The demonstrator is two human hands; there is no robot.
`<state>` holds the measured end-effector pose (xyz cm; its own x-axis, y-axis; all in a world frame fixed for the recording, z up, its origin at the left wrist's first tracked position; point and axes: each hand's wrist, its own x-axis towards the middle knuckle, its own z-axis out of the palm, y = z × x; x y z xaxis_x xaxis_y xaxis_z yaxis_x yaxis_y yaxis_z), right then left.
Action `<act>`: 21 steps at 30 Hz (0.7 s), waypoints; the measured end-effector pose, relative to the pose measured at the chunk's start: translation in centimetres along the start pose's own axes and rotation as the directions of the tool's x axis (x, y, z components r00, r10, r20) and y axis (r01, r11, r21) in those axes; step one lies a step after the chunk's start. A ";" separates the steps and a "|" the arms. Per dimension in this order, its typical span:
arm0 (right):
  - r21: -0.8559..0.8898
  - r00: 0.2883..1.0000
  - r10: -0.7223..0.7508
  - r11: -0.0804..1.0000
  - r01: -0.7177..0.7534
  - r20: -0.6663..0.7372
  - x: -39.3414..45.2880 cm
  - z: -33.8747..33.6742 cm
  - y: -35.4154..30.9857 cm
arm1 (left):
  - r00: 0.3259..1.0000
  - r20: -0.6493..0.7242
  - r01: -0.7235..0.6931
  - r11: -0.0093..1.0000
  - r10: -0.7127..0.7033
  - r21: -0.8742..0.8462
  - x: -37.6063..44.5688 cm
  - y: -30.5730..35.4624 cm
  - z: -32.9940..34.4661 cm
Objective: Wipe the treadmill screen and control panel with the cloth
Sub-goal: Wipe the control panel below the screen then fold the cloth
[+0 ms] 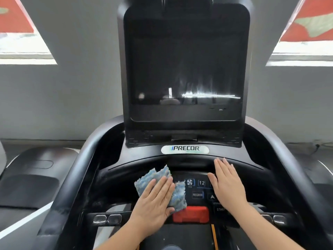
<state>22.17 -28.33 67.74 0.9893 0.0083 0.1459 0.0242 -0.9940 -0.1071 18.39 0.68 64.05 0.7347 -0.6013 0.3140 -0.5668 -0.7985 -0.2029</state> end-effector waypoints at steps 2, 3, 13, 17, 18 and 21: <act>0.000 1.000 0.000 1.000 0.000 0.008 0.1 0.0 0.1 | 0.997 0.015 -0.080 0.996 0.079 0.047 -3.5 0.8 1.3; -0.003 1.000 0.002 1.000 -0.002 0.008 0.0 0.0 0.0 | 0.992 0.036 -0.122 0.989 0.120 0.082 -4.6 0.8 1.7; -0.011 1.000 0.004 1.000 -0.004 0.028 0.1 -0.1 0.0 | 0.993 0.094 -0.079 0.996 0.076 0.034 5.7 -2.6 -2.0; 0.008 0.999 -0.001 1.000 0.000 0.040 0.0 -0.7 -0.2 | 0.993 0.114 -0.005 1.000 0.006 -0.011 2.3 -1.7 -1.4; 0.014 0.999 0.004 1.000 -0.004 0.040 0.0 -0.8 -0.1 | 0.995 0.095 -0.027 1.000 0.027 0.005 0.3 -1.2 -0.8; 0.019 0.999 -0.002 1.000 0.001 0.036 -0.1 -0.7 -0.1 | 0.995 0.057 -0.091 0.990 0.085 0.109 -4.5 -0.3 0.5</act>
<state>21.99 -28.30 68.46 0.9937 0.0143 0.1107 0.0283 -0.9917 -0.1253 15.49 3.60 62.21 0.7038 -0.6676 0.2427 -0.5871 -0.7390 -0.3304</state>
